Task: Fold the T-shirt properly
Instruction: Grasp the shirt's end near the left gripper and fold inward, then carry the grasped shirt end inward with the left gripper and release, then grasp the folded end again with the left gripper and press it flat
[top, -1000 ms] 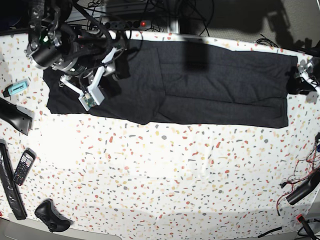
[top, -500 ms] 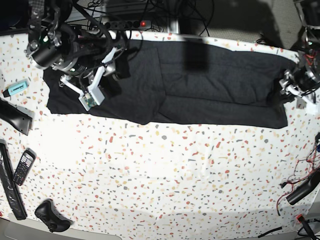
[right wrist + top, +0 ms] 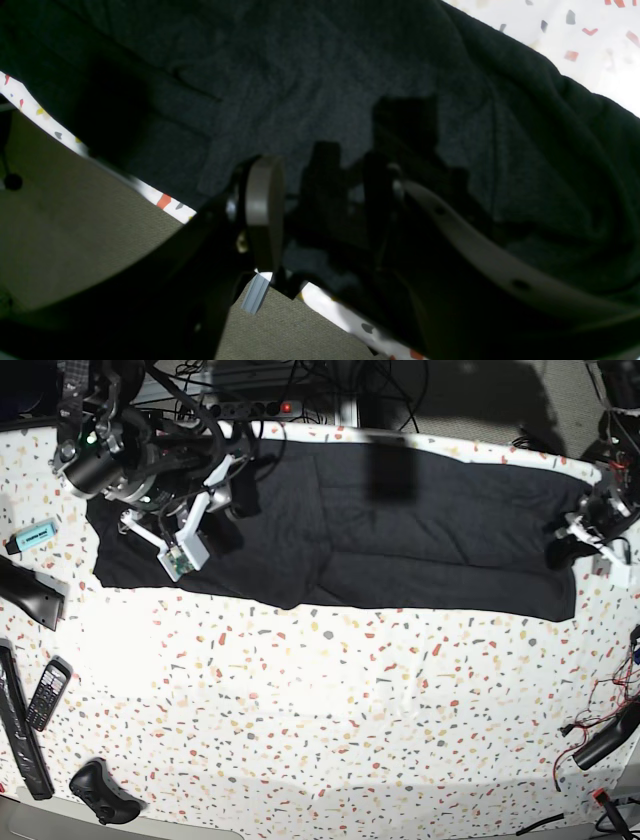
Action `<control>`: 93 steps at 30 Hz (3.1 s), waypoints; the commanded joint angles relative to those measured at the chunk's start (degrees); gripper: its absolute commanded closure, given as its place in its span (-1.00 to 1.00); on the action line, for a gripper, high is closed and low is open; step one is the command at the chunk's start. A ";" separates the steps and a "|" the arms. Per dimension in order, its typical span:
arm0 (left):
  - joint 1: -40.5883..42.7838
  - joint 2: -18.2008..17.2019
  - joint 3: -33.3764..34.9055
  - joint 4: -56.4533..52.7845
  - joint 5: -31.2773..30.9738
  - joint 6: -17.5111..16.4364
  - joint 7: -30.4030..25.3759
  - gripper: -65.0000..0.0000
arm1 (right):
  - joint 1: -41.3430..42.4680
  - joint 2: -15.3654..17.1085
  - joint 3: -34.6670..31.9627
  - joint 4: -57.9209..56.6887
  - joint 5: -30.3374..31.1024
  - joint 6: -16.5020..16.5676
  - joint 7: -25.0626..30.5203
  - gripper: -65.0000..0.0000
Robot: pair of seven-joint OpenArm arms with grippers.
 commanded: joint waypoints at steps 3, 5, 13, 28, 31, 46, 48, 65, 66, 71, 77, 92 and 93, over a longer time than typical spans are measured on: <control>-0.66 -3.69 -6.05 0.74 -0.61 -0.34 -1.99 1.00 | 0.31 0.35 0.17 1.11 0.52 0.22 0.90 0.22; -0.66 -5.14 -8.31 0.74 0.87 -0.34 -1.92 1.00 | 0.31 0.35 0.17 1.11 0.83 0.20 0.90 0.22; 0.66 -6.58 -9.16 11.08 -16.11 -0.34 16.02 1.00 | 0.31 0.35 0.20 1.11 4.52 0.26 1.03 0.22; 7.87 10.88 5.27 38.77 -14.43 2.99 17.64 1.00 | 0.31 0.35 0.20 1.11 4.50 0.24 1.22 0.22; 7.76 11.43 10.27 38.75 -8.20 5.90 13.20 1.00 | 0.33 0.35 0.20 1.11 4.50 0.26 1.25 0.22; 5.25 11.21 22.95 38.75 -6.38 4.00 6.38 0.14 | 0.31 0.35 0.20 1.11 4.50 0.24 1.22 0.22; 4.09 10.73 21.68 38.75 -6.40 4.04 9.05 0.14 | 0.31 0.35 0.20 1.11 4.48 0.24 1.22 0.22; 14.69 3.32 15.96 38.73 -2.91 -0.34 12.66 0.14 | 0.33 0.35 0.20 1.11 4.33 0.24 2.29 0.22; 14.93 3.93 16.09 38.71 0.44 -0.34 10.69 0.14 | 0.33 0.35 0.20 1.11 4.33 0.24 2.32 0.22; 14.93 7.50 16.06 38.71 9.62 0.61 9.01 0.72 | 0.31 0.35 0.20 1.11 4.31 0.24 2.16 0.22; 14.97 7.82 16.06 38.71 10.05 0.59 10.86 1.00 | 0.33 0.37 0.20 1.11 4.28 0.26 2.16 0.22; 15.43 7.80 33.40 38.73 2.56 -0.34 10.97 1.00 | 0.33 0.35 0.20 1.11 4.28 0.26 2.23 0.22; 14.71 7.82 34.34 38.73 2.21 -0.34 10.45 1.00 | 0.33 0.37 0.20 1.11 4.28 0.26 2.21 0.22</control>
